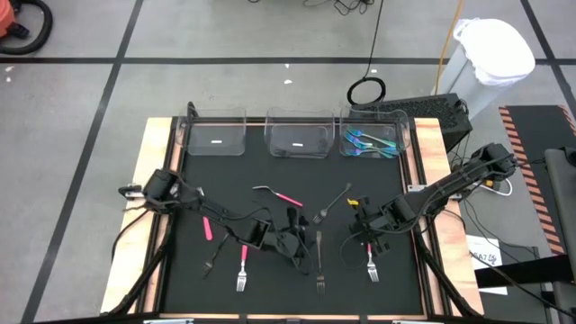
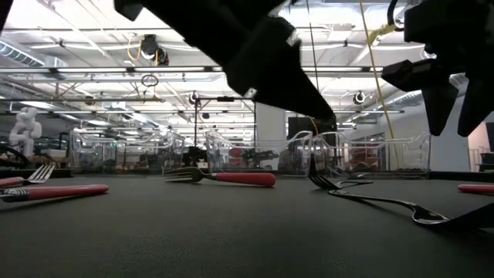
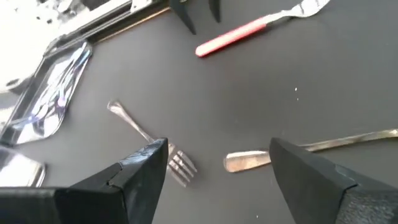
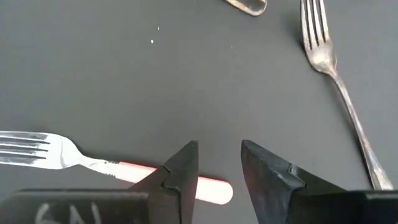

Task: Sort silverware by color (type)
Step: Put the black fork into the middle transparent bin

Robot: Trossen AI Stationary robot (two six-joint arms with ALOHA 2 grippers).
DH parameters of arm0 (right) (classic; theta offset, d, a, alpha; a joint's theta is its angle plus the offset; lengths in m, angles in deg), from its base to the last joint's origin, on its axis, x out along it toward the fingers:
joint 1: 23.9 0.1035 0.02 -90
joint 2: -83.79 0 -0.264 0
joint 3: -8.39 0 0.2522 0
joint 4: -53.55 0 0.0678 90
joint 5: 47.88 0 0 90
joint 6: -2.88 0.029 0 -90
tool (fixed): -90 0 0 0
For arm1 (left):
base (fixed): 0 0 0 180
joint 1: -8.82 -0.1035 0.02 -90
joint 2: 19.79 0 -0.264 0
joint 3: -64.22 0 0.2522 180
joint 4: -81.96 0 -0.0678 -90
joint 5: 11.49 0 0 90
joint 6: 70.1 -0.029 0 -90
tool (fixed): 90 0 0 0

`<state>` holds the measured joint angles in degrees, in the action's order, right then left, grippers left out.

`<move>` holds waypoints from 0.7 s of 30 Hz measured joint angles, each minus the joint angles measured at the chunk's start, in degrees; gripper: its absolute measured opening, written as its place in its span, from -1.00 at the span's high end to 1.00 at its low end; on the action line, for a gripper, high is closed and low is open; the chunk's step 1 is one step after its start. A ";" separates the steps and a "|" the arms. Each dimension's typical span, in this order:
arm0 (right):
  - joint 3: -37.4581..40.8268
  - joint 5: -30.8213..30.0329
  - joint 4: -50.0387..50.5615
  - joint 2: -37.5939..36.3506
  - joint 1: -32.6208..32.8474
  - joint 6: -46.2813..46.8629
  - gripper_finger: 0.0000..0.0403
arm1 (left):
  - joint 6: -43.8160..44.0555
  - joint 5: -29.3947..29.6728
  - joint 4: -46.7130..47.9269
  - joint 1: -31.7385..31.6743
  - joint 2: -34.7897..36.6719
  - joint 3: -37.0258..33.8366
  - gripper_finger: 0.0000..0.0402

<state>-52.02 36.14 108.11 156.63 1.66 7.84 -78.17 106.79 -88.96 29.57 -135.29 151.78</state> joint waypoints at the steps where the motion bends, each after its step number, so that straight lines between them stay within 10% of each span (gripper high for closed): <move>1: 0.00 0.01 0.78 0.00 0.00 0.30 0.42 | -0.70 0.02 0.88 0.00 -0.81 0.88 -0.41; 21: 0.00 -0.09 6.46 -3.89 0.00 1.86 0.42 | -1.45 -0.44 7.76 -0.24 -5.19 6.54 -0.41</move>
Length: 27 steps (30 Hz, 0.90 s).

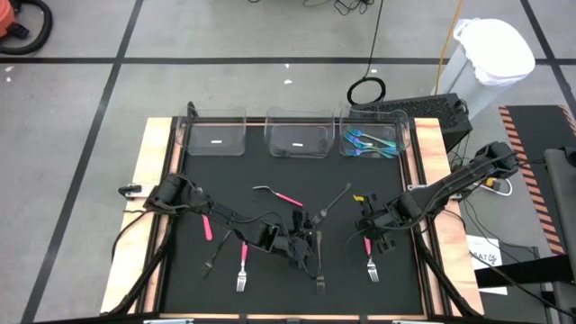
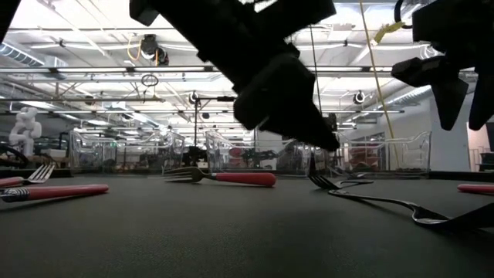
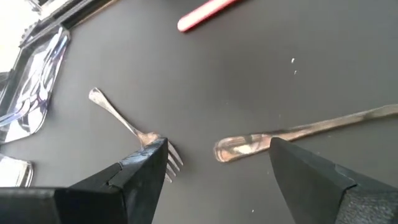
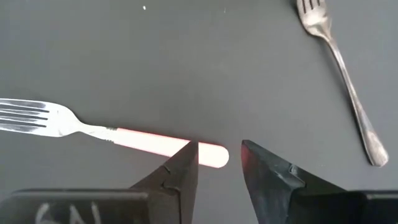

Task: Sort silverware by color (type)
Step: Put the black fork into the middle transparent bin

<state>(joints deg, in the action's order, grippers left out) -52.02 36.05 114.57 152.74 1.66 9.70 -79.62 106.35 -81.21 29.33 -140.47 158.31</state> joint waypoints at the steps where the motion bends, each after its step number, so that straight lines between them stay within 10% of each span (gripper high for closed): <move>1: 0.00 -0.01 0.01 -0.49 0.01 0.01 0.42 | -0.02 0.00 0.02 -0.03 -0.22 0.00 -0.41; 27: 8.83 -0.11 -7.86 -15.23 0.02 -7.48 0.42 | -1.92 0.41 1.35 -0.62 -0.63 -0.02 -0.41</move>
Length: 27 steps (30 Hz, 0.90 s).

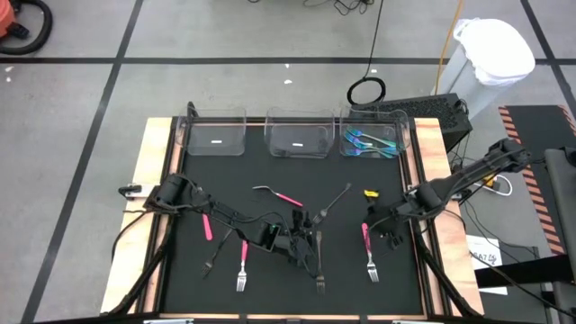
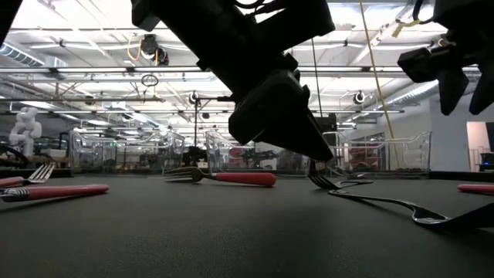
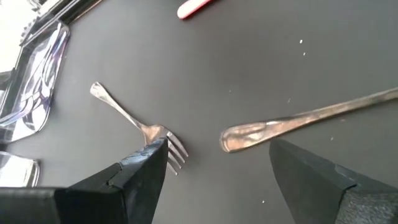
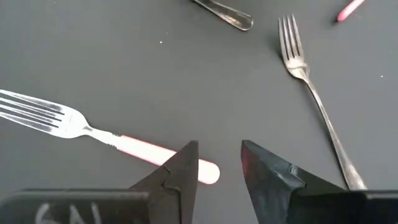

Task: Sort silverware by color (type)
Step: Put the black fork into the middle transparent bin

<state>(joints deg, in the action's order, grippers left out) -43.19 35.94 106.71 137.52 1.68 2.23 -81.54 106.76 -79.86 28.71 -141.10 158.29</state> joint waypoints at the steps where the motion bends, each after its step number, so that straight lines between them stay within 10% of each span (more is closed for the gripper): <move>1: 0.16 0.00 -0.20 -0.68 0.00 -0.03 0.42 | -0.02 0.05 0.22 -0.01 0.00 0.00 -0.41; 27: 0.19 0.00 -7.26 -4.47 0.00 2.00 0.42 | -2.01 0.30 1.81 -0.48 -1.41 -0.12 -0.41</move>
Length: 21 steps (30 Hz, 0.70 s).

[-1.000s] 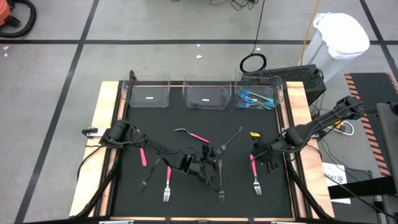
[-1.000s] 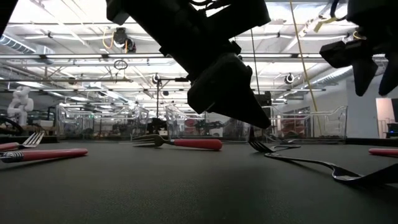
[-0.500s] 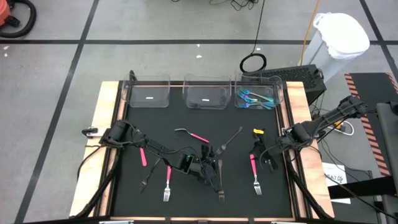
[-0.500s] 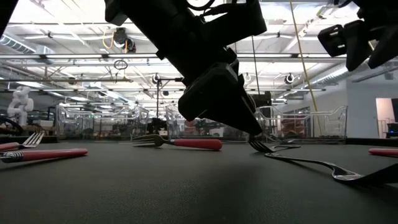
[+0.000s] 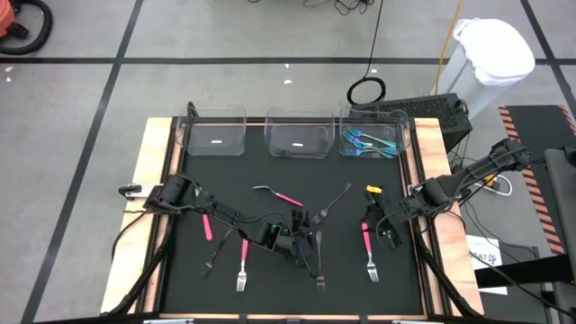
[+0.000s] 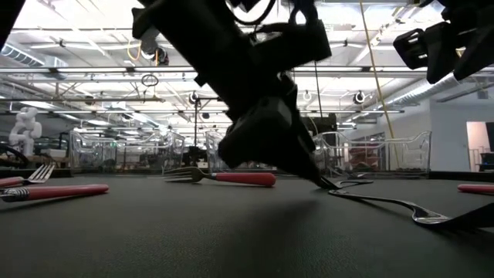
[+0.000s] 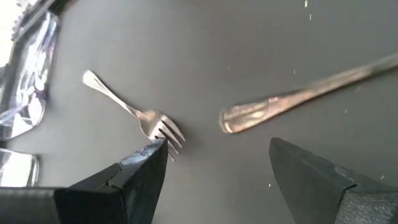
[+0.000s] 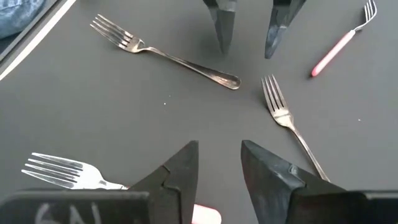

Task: Sort silverware by color (type)
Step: Put the black fork into the middle transparent bin

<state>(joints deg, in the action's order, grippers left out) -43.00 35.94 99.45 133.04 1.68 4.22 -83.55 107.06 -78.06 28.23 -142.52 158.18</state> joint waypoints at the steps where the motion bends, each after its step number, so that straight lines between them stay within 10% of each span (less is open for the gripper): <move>1: 0.00 0.00 0.06 0.02 0.00 -0.10 0.42 | 0.02 -0.01 -0.05 -0.07 0.12 0.02 -0.41; 21: 0.00 0.00 0.53 0.00 0.02 -0.53 0.42 | -7.89 3.47 -5.23 -1.49 -4.02 0.16 -0.22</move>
<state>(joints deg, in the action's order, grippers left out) -43.00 35.94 99.99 133.04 1.70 3.70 -91.44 110.53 -83.28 26.74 -146.53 158.34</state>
